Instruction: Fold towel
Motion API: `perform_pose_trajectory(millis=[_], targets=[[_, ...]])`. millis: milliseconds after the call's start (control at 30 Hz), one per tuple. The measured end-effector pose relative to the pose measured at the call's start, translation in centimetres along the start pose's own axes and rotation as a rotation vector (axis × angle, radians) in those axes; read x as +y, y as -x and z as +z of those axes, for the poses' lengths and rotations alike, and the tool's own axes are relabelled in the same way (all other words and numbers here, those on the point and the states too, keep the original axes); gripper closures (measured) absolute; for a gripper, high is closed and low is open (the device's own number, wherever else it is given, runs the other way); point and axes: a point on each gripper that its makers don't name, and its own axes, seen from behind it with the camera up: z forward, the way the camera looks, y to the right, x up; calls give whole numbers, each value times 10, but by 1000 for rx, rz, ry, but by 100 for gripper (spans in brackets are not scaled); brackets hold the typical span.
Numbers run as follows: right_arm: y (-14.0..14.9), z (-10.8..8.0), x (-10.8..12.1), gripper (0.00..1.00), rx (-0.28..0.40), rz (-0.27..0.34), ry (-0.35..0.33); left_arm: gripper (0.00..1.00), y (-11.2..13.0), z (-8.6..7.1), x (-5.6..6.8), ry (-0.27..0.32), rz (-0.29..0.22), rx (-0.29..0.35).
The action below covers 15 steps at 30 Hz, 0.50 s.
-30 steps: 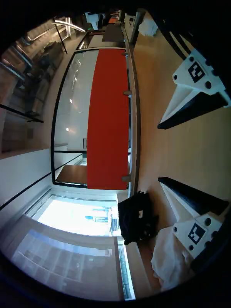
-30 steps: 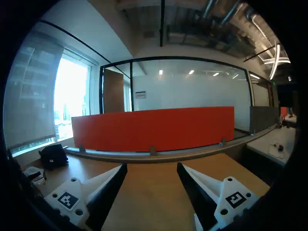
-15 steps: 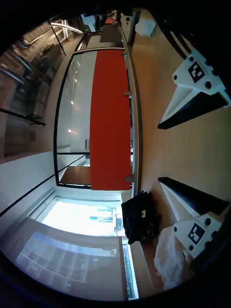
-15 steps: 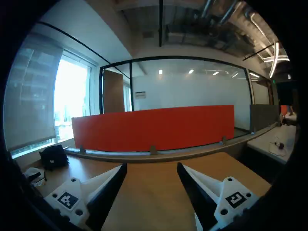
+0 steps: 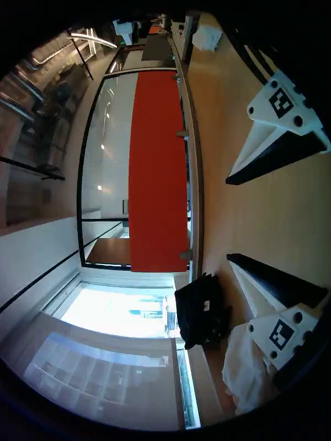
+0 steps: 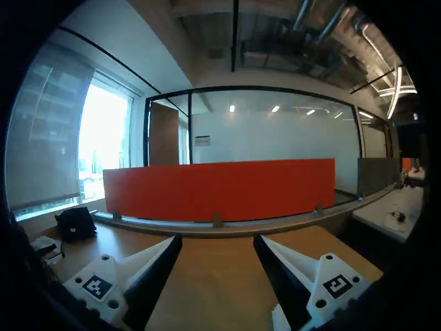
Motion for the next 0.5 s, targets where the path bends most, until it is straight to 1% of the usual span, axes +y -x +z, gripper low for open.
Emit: perform_pose_trajectory(millis=[200,400,500], targets=[[3,0,12,0,12,-45,25,8,0,0,0,0,-1,0],[21,0,29,0,10,-45,61,8,0,0,-1,-1,-1,0],[32,-2,35,0,10,-39,61,8,0,0,-1,-1,-1,0]])
